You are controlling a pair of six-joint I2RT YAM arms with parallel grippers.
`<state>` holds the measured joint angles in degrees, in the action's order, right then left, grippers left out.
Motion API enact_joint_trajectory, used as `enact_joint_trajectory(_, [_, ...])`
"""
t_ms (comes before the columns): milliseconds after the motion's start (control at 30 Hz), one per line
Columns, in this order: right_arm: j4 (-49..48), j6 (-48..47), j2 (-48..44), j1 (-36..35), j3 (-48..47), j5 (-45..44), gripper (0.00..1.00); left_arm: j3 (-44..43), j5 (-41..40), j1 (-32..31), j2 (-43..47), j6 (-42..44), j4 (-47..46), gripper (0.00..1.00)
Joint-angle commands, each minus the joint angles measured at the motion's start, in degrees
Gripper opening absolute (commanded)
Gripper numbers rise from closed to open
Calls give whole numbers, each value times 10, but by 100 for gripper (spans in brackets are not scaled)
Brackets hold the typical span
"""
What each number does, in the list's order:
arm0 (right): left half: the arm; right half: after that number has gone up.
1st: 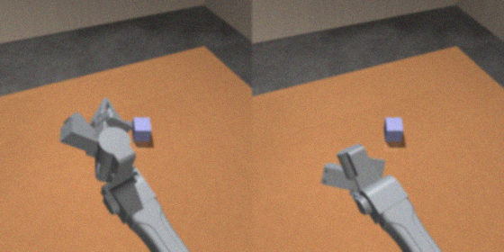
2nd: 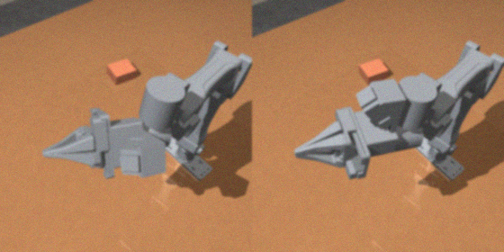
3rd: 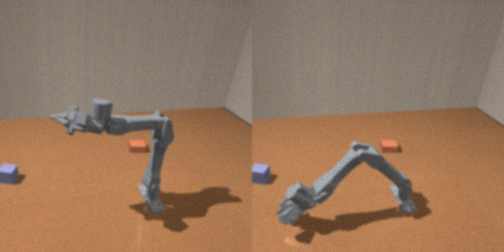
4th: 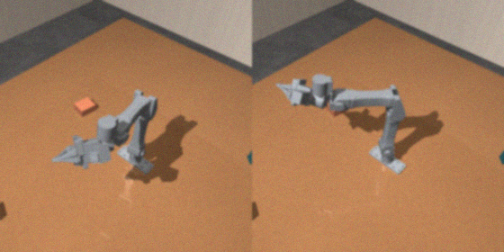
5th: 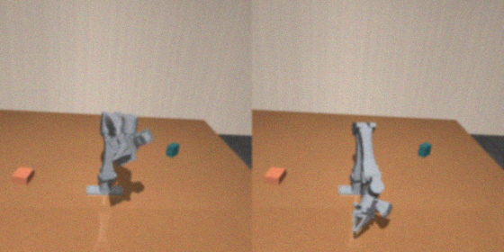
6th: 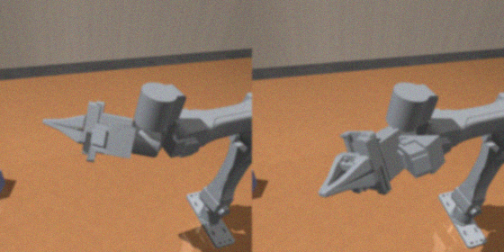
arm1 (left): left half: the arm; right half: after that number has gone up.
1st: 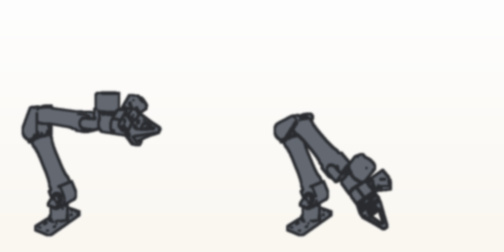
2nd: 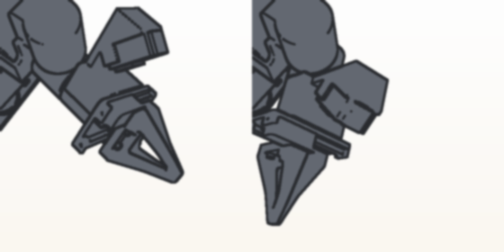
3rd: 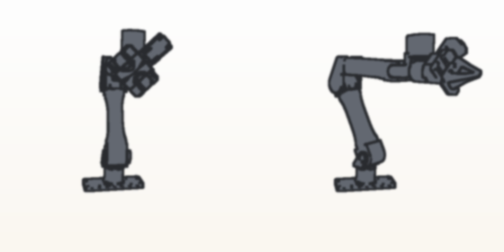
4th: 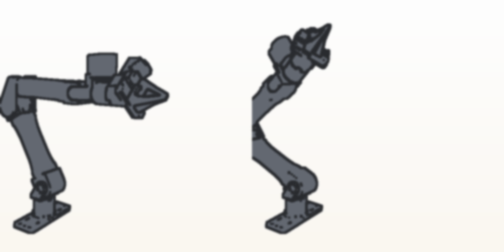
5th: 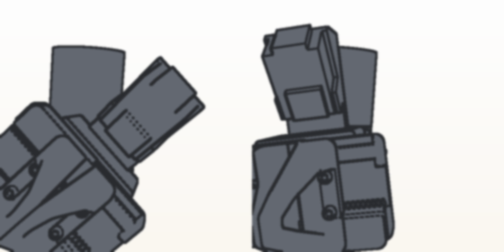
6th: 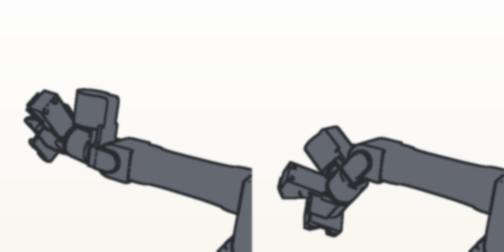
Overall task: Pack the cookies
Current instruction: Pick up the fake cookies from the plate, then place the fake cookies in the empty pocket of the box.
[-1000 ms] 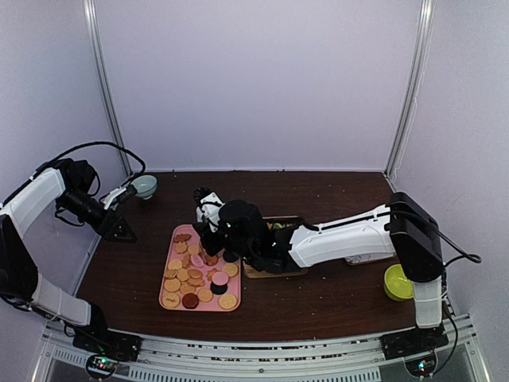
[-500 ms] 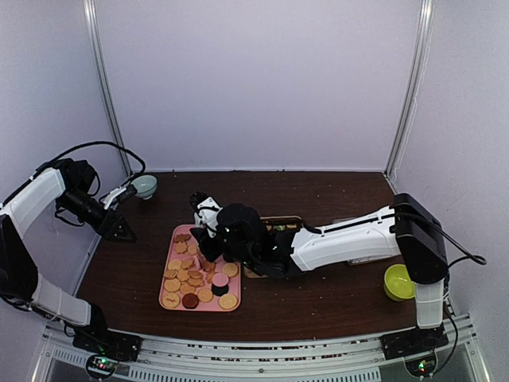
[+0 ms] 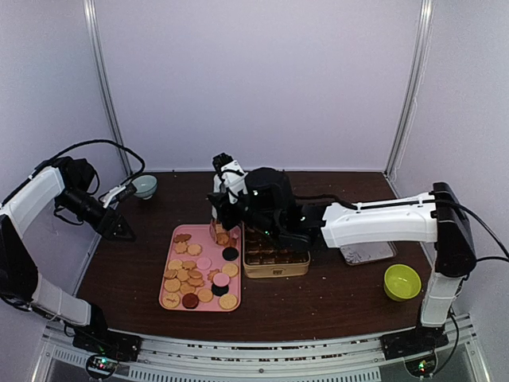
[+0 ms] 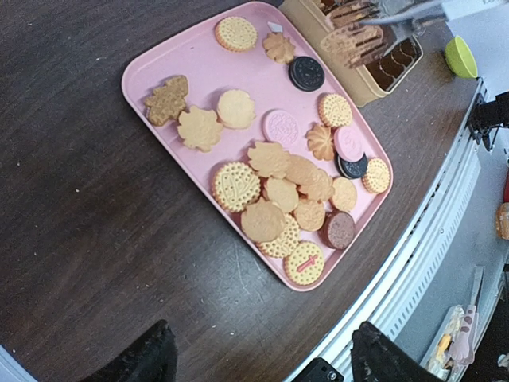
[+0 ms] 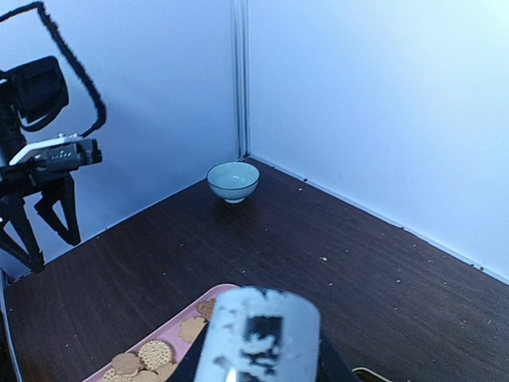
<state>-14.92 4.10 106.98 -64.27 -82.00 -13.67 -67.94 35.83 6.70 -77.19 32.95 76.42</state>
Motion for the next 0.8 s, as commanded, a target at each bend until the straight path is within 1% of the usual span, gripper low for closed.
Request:
enact_joint_trajectory(0, [-26, -11, -55, 35, 38, -28, 11, -16, 12, 4, -3, 7, 4, 78])
enact_joint_trajectory(400, [-46, -15, -163, 146, 193, -68, 12, -13, 13, 5, -4, 8, 4, 78])
enact_joint_trajectory(567, [-49, -17, -170, 171, 208, -71, 12, -13, 14, 4, -5, 6, 4, 78])
enact_joint_trajectory(767, [-49, -20, -156, 177, 201, -68, 14, -13, 14, 5, -3, 5, 4, 78])
